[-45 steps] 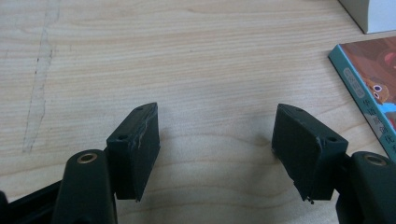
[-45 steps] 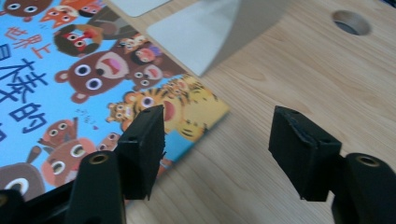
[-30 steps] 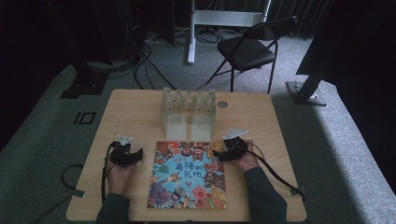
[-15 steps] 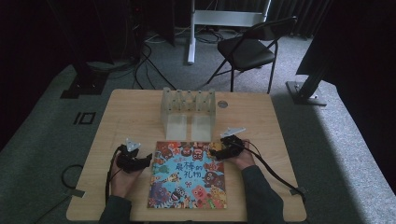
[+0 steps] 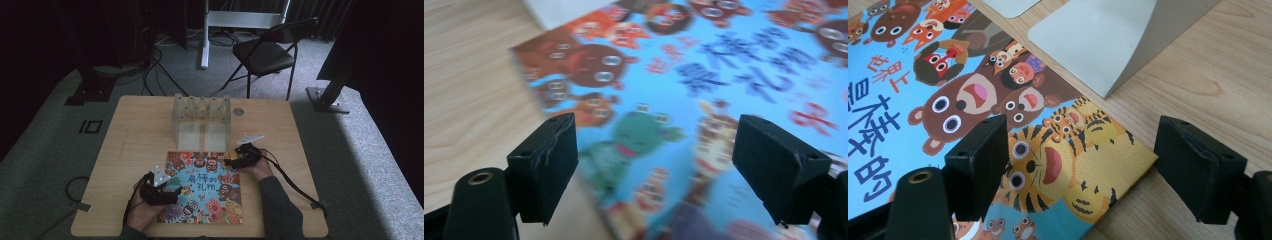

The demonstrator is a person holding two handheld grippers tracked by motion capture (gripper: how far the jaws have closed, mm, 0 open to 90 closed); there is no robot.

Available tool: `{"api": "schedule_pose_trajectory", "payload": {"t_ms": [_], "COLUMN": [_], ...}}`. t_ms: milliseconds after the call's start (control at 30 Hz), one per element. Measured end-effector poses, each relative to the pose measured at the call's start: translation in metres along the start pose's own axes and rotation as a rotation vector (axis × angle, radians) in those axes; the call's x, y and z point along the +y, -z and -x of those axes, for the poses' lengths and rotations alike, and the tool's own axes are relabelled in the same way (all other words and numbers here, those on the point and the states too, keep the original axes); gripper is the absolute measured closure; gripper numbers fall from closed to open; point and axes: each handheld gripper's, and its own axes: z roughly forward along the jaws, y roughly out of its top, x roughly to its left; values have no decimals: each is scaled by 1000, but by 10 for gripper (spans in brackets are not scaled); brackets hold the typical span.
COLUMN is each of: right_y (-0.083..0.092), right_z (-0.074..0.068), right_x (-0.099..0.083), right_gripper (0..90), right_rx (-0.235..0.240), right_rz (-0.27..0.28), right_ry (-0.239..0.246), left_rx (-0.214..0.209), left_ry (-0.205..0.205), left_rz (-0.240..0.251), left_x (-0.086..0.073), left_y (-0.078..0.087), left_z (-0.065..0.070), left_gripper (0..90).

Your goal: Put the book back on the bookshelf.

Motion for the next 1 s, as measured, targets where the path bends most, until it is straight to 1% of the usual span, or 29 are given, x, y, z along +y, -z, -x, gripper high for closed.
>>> {"api": "schedule_pose_trajectory", "payload": {"t_ms": [33, 100, 133, 167, 200, 233, 333, 400, 433, 467, 567, 600, 633, 700, 733, 800, 833, 867, 900, 933, 967, 1000], "right_y": [0, 1, 1, 1, 2, 2, 5, 6, 7, 8, 14, 15, 17, 19, 21, 24, 26, 28, 30, 31, 33, 35], "right_z": [0, 1, 1, 2, 3, 3, 3, 5, 5, 6, 9, 10, 10, 8, 8, 7, 6, 6, 5, 5, 5, 4], "right_x": [0, 1, 1, 1, 1, 2, 3, 3, 4, 3, 2, 2, 3, 5, 7, 9, 10, 12, 13, 14, 16, 17], "right_gripper": [225, 225, 225, 226, 228, 230, 235, 237, 243, 253, 274, 278, 278, 278, 279, 289, 290, 290, 290, 291, 291, 291], "right_rx": [1, 10, 10, 16, 20, 21, 30, 37, 43, 50, 76, 79, 80, 79, 80, 77, 80, 83, 85, 88, 90, 93], "right_rz": [1, 3, 3, 6, 9, 11, 22, 30, 37, 47, 85, 91, 96, 104, 107, 116, 123, 129, 134, 140, 146, 153], "right_ry": [-1, -13, -13, -21, -30, -31, -44, -49, -57, -65, -95, -95, -91, -86, -82, -76, -74, -74, -72, -69, -69, -68], "left_rx": [-24, -57, -57, -81, -88, -99, -119, -119, -127, -129, -148, -185, -212, -233, -246, -244, -255, -236, -235, -246, -227, -235], "left_ry": [-19, -44, -44, -62, -70, -77, -112, -146, -151, -157, -197, -220, -238, -276, -292, -318, -325, -336, -344, -350, -351, -357], "left_rz": [1, 0, 0, 2, 4, 11, 25, 18, 14, 13, 11, 21, 22, 34, 31, 25, 18, 13, 13, 9, 14, 9], "left_x": [-1, -3, -3, -3, -3, -3, -3, -4, -4, -4, -3, -3, -2, -2, -3, -3, -3, -3, -3, -3, -3, -3], "left_y": [1, 1, 1, 1, 1, 2, 4, 3, 2, 1, 0, 1, 1, 1, 1, -2, -3, -4, -5, -6, -7, -8], "left_z": [4, 9, 9, 13, 14, 16, 24, 28, 30, 31, 40, 44, 48, 57, 62, 70, 73, 77, 79, 82, 84, 86], "left_gripper": [177, 150, 143, 143, 114, 109, 93, 93, 92, 89, 78, 57, 35, 21, 21, 17, 17, 16, 13, 13, 13, 11]}}
